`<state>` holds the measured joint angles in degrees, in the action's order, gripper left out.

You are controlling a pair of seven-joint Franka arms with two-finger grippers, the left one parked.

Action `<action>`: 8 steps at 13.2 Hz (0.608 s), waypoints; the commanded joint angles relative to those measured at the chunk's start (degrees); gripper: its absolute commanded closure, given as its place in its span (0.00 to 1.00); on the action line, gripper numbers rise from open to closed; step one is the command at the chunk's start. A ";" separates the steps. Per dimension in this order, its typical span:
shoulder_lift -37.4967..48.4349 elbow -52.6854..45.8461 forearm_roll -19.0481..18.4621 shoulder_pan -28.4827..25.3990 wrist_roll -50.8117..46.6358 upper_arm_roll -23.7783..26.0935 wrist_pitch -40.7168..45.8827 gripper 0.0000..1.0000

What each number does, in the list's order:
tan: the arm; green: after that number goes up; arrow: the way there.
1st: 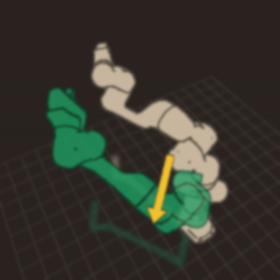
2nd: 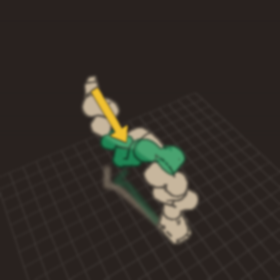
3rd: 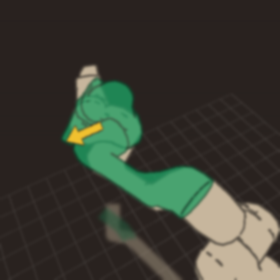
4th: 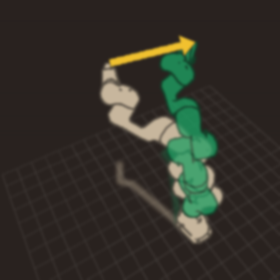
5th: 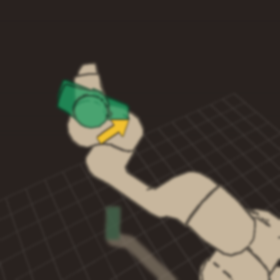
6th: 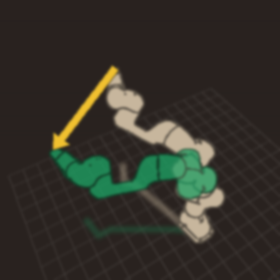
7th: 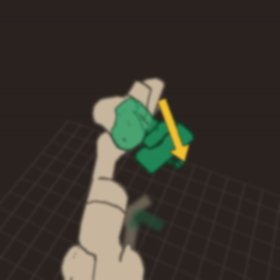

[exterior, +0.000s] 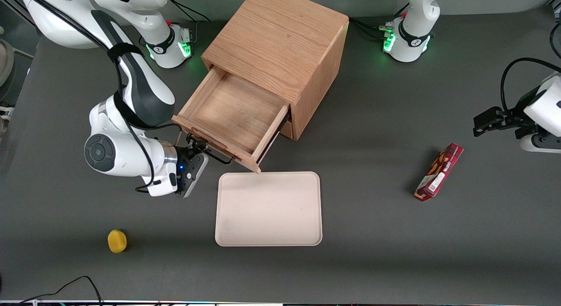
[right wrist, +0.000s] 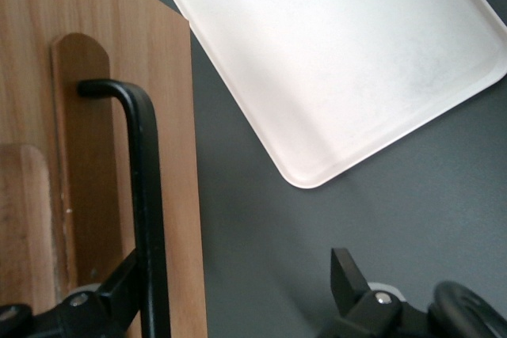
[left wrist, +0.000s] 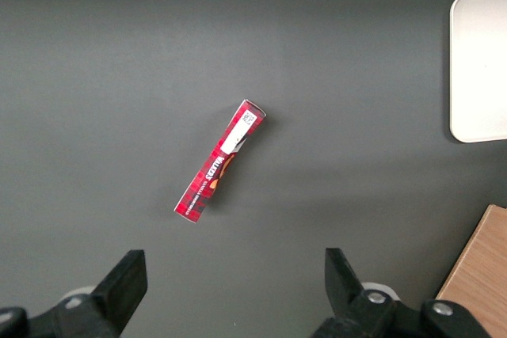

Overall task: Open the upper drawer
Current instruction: 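Pull the upper drawer outward by its handle with the right gripper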

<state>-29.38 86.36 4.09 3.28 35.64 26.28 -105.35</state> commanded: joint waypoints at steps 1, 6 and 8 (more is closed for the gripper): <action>-3.58 -5.76 -2.76 -0.64 1.10 -0.79 2.52 0.00; -2.80 -8.75 -3.03 -0.73 0.31 -0.97 6.02 0.00; -1.92 -11.55 -3.12 -0.82 0.31 -0.88 9.35 0.00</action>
<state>-31.72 78.64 2.31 3.14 35.80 25.56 -99.96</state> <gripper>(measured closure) 0.000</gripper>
